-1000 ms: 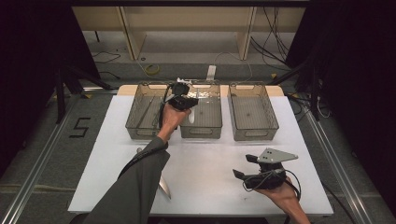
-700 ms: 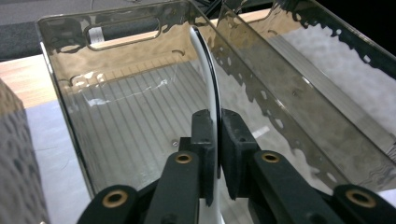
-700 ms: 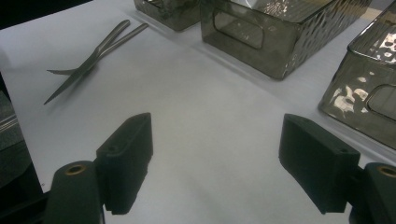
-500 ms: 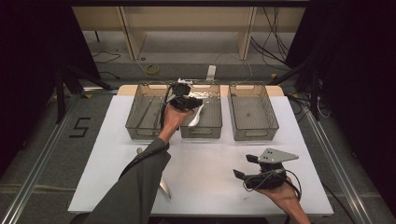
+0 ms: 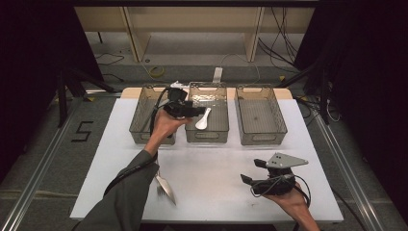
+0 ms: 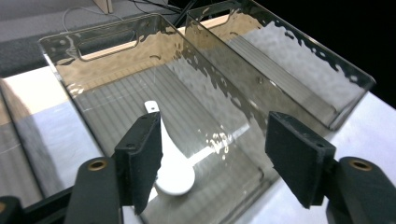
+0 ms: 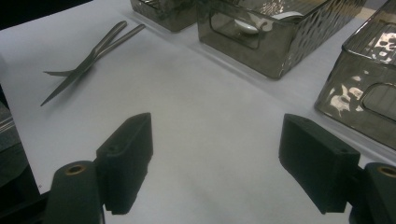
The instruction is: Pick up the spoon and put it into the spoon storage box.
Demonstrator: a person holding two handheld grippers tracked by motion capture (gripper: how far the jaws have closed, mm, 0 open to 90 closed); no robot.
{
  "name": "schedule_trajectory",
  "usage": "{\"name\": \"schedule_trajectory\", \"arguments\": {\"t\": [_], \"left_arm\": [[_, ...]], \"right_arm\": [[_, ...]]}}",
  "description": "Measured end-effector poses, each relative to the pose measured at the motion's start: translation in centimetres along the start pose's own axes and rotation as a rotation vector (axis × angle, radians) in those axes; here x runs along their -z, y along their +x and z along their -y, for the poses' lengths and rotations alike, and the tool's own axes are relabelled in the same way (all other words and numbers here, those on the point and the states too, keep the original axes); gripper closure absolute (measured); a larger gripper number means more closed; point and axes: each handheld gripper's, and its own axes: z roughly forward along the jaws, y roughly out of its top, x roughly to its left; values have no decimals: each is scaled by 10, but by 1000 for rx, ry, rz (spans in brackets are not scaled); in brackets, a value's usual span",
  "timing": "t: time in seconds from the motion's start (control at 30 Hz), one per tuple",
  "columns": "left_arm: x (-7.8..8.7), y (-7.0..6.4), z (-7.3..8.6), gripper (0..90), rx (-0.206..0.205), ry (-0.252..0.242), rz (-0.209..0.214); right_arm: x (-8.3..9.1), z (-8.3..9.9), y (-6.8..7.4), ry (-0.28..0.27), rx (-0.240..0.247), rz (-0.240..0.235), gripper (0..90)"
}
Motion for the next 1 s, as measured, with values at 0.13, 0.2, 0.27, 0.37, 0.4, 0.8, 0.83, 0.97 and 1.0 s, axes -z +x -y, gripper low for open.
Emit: {"name": "schedule_trajectory", "arguments": {"t": [0.13, 0.2, 0.27, 0.37, 0.4, 0.8, 0.83, 0.97, 1.0], "left_arm": [[16, 2, 12, 346, -17, -9, -7], [23, 2, 18, 340, -23, -20, -6], [29, 1, 28, 332, -27, -28, 11], [33, 1, 36, 323, -32, -29, 17], [32, 2, 39, 316, -29, -23, 24], [49, -14, 55, 281, -151, 47, 34], [51, -14, 57, 281, -158, 56, 35], [53, -14, 68, 294, -191, 100, 10], [53, -14, 68, 298, -191, 100, 10]], "right_arm": [[0, 0, 0, 1, -2, -3, 269], [-1, 0, 0, 2, 0, -6, 270], [-2, 0, 0, 1, 0, -5, 270], [-2, 1, 0, 2, -3, -4, 269], [-2, 1, 0, 6, -3, -3, 270], [-1, 0, 0, 1, 4, -10, 269], [-1, 0, 1, 2, 3, -9, 269], [-1, 0, 1, 1, 4, -9, 269], [-1, 0, 1, 2, 3, -10, 269]]}}
